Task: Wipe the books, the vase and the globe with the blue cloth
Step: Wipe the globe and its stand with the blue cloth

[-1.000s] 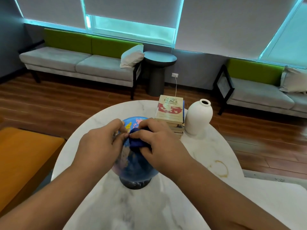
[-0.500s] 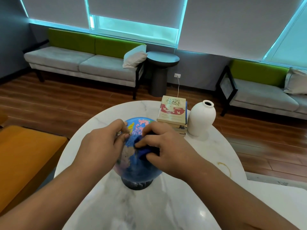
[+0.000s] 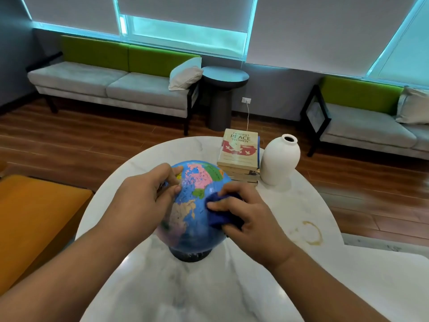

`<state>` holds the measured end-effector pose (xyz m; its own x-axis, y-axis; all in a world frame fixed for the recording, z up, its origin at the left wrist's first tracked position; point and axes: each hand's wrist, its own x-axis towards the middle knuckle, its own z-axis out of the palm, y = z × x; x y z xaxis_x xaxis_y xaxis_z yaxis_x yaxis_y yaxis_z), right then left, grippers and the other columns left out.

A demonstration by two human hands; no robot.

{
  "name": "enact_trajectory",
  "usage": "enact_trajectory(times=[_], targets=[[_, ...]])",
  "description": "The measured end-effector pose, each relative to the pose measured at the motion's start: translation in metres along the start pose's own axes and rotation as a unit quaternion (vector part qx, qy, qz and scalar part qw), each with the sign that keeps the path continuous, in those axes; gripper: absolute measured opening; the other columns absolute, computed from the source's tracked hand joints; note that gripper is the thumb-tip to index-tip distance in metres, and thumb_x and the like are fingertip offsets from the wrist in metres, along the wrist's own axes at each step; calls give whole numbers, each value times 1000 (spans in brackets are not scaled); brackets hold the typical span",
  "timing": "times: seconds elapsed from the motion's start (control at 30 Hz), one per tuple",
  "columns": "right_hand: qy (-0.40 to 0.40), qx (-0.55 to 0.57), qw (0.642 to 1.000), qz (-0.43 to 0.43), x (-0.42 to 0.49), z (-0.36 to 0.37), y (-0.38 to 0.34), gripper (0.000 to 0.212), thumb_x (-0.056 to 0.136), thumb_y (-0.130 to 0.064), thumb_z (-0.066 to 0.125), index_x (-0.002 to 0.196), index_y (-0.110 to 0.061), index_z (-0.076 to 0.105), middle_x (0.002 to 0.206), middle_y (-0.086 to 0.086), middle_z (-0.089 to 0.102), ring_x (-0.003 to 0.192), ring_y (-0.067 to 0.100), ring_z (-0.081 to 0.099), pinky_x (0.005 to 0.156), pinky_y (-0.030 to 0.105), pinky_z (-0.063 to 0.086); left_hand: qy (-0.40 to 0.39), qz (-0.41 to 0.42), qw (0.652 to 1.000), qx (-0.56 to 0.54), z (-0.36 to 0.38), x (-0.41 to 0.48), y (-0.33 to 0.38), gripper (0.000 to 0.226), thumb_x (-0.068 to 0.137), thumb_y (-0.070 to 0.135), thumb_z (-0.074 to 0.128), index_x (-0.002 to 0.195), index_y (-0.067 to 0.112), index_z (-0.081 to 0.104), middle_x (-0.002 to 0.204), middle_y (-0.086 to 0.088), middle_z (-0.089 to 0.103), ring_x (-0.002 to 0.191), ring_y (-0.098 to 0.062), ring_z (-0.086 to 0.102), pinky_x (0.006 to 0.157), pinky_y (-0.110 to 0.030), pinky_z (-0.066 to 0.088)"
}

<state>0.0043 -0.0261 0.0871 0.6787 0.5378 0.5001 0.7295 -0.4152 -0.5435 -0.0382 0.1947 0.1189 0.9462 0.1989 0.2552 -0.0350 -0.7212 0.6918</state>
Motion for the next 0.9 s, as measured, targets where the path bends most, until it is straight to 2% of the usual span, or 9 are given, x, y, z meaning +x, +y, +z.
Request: enact_trajectory(times=[0.07, 0.17, 0.23, 0.43, 0.53, 0.6, 0.7, 0.8, 0.9], targets=[[46, 41, 998, 33, -27, 13, 14, 37, 71, -10, 63, 103, -28, 63, 118, -16, 43, 111, 5, 51, 89, 21, 48, 3, -12, 1000, 3, -3, 1, -5, 13, 87, 29, 66, 80, 29, 54, 102, 12, 72, 93, -14, 66, 73, -40, 57], [51, 78, 991, 91, -51, 25, 21, 34, 68, -11, 53, 97, -28, 58, 116, -22, 40, 106, -1, 50, 85, 9, 44, 1, -22, 1000, 4, -4, 1, -7, 12, 85, 36, 65, 82, 31, 55, 94, 0, 72, 92, -21, 66, 71, -44, 58], [48, 82, 990, 103, -49, 26, 15, 33, 67, -10, 52, 95, -27, 57, 114, -19, 41, 105, -1, 49, 85, 6, 40, 7, -25, 1000, 13, -3, 1, -4, 12, 87, 32, 65, 81, 30, 54, 94, 0, 72, 92, -20, 66, 72, -44, 58], [80, 59, 994, 50, -22, 21, 2, 35, 69, -11, 55, 98, -28, 63, 113, -12, 48, 108, 13, 54, 95, 17, 42, 23, -31, 999, 21, -2, 3, -1, 13, 86, 33, 65, 80, 28, 54, 99, 4, 72, 96, -19, 66, 75, -43, 57], [90, 98, 989, 60, -38, 24, 11, 37, 70, -1, 64, 98, -25, 65, 113, -9, 48, 103, 4, 55, 79, 9, 48, 28, -45, 998, 17, 0, 2, 2, 16, 87, 28, 66, 78, 28, 53, 100, 5, 72, 94, -18, 65, 72, -42, 58], [96, 115, 986, 70, -46, 26, 15, 32, 69, -2, 67, 94, -22, 66, 112, -11, 48, 99, 2, 57, 73, 6, 47, 31, -44, 998, 20, 1, 1, 4, 17, 87, 28, 66, 78, 28, 52, 100, 6, 72, 92, -17, 65, 71, -41, 58], [97, 93, 988, 75, -38, 27, 8, 34, 67, -3, 65, 92, -27, 64, 112, -19, 46, 102, 6, 56, 84, 11, 45, 32, -44, 998, 33, 1, 0, 3, 17, 87, 28, 66, 78, 28, 51, 97, 5, 72, 88, -18, 65, 68, -41, 57], [85, 77, 992, 60, -20, 25, -6, 32, 70, -15, 56, 97, -30, 63, 111, -21, 44, 108, 13, 55, 91, 20, 46, 32, -48, 998, 29, -1, 1, 3, 17, 87, 29, 66, 78, 28, 51, 98, 4, 72, 90, -18, 65, 68, -41, 58], [85, 64, 994, 35, -27, 25, 0, 31, 73, -18, 57, 101, -29, 64, 115, -20, 44, 109, 18, 55, 89, 28, 50, 36, -48, 998, 32, -1, 1, 5, 18, 87, 28, 66, 76, 26, 52, 98, 4, 72, 89, -17, 65, 69, -40, 57]])
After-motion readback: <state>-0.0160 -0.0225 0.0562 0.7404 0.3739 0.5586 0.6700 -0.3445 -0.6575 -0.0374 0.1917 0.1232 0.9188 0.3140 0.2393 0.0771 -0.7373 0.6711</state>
